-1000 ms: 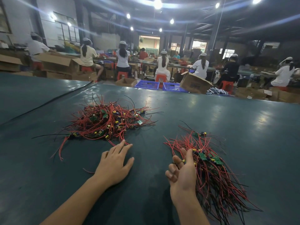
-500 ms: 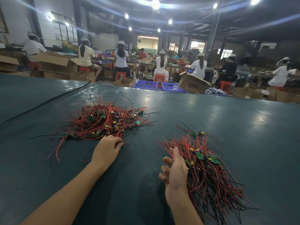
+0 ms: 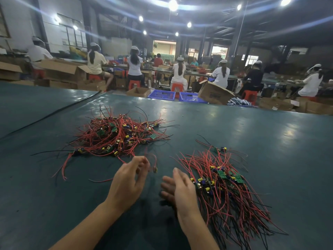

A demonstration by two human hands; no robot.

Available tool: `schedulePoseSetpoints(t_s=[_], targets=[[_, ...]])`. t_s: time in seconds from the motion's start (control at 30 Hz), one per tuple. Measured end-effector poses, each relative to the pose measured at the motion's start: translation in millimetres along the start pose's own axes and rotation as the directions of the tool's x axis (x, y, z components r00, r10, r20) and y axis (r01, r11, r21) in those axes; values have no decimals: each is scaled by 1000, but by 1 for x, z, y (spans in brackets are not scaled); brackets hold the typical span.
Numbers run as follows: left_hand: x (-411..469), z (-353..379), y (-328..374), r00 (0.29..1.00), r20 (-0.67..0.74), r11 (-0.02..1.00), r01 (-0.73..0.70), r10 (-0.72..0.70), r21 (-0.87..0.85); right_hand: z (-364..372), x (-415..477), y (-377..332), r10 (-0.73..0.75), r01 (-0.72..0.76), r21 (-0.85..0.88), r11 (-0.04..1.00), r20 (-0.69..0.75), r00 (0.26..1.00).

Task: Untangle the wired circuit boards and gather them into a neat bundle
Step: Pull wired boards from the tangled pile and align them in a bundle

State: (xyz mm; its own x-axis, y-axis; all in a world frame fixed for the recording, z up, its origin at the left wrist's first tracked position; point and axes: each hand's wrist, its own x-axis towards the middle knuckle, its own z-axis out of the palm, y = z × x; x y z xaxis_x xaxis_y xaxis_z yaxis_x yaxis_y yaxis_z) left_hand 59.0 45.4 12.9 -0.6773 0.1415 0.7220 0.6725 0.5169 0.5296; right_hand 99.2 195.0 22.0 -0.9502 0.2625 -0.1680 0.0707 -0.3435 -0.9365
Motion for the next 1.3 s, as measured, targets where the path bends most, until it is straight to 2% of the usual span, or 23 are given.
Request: schedulePoseSetpoints(t_s=[0.1,0.2,0.33,0.43,0.47,0.53,0.57,0.63,0.67,0.73,0.8,0.87,1.0,1.1,1.2,1.3], targets=[[-5,4,21,980,101,985,-170,172,-25,5,-4,1,27,-26,-11,1000,92,995],[-8,9,28,949,202,970,-226,240,-88,1,-5,-2,41,-48,81,996,87,995],[-6,7,26,955,211,970,-173,207,-169,-3,-7,-8,105,-142,263,954,149,983],[-5,6,21,964,198,976,-148,178,-159,-5,-7,-8,48,-76,221,972,129,991],[-6,7,20,975,178,980,-103,133,-170,-5,-8,-7,12,-33,193,981,111,994],[-5,9,19,989,141,961,86,-50,-262,-5,-9,-8,-52,38,156,987,91,994],[-3,10,19,974,148,922,211,-171,-325,-5,-10,-9,-75,58,158,986,103,992],[1,10,18,886,234,777,463,-400,-426,-4,-12,-10,-93,59,193,979,172,981],[3,10,17,824,299,688,566,-480,-455,-3,-14,-10,-90,48,199,979,210,973],[6,8,14,732,392,550,679,-557,-486,-1,-16,-11,-76,33,165,986,258,963],[8,8,13,699,398,454,700,-594,-551,-1,-17,-12,-55,21,129,991,269,961],[9,8,14,690,379,384,684,-616,-621,-3,-15,-14,-21,-23,169,985,252,967],[11,7,18,652,438,218,678,-620,-702,-7,-12,-21,48,-152,413,898,251,967],[12,7,22,638,471,132,667,-610,-733,-11,-10,-24,13,-139,552,822,226,974],[10,8,29,674,464,151,645,-575,-749,-8,-10,-20,-43,-26,471,882,136,990],[6,10,36,740,413,293,617,-530,-730,-1,-11,-9,-125,117,167,979,40,991]])
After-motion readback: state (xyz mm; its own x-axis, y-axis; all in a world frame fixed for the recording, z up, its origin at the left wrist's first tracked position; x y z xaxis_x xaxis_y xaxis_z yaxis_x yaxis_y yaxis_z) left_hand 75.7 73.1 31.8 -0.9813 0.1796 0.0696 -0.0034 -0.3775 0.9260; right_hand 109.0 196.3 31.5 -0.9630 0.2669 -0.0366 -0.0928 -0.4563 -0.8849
